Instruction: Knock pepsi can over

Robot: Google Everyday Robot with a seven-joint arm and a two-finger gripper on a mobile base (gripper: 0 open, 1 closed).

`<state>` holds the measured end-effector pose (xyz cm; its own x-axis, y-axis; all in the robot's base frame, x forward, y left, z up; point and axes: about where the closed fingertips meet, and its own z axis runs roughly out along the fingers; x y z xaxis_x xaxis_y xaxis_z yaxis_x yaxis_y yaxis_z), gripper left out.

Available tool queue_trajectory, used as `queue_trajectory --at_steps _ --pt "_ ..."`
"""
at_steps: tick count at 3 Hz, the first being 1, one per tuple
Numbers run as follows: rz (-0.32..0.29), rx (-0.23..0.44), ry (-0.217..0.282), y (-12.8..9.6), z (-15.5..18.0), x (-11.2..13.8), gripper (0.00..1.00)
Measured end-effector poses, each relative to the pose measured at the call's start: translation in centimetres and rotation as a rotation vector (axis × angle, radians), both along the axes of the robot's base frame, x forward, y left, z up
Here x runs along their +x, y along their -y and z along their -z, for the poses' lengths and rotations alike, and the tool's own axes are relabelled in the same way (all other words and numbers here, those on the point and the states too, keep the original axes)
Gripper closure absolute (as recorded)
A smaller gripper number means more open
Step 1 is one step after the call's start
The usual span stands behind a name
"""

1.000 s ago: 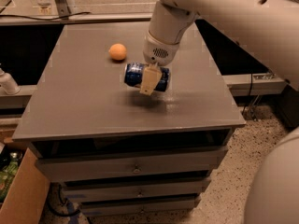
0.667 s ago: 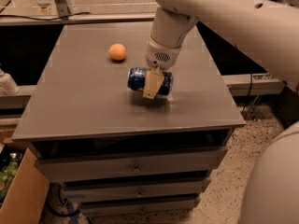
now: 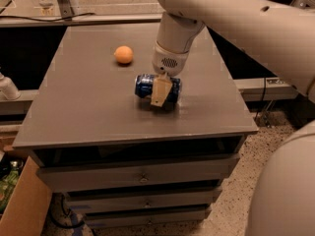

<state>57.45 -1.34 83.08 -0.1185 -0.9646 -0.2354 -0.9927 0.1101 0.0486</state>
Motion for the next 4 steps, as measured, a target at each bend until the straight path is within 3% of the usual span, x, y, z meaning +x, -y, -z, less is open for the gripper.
queue_trajectory --at_steps 1,2,3,4 --pt "-0.004 -0.007 -0.003 -0.1 0.2 -0.1 0.12" --pt "-0.008 -0.011 -0.005 -0.1 0.3 -0.1 0.0" --pt "-0.008 -0.012 -0.005 -0.1 0.3 -0.1 0.0" --pt "0.024 0.059 0.044 -0.1 -1.2 0.2 0.0"
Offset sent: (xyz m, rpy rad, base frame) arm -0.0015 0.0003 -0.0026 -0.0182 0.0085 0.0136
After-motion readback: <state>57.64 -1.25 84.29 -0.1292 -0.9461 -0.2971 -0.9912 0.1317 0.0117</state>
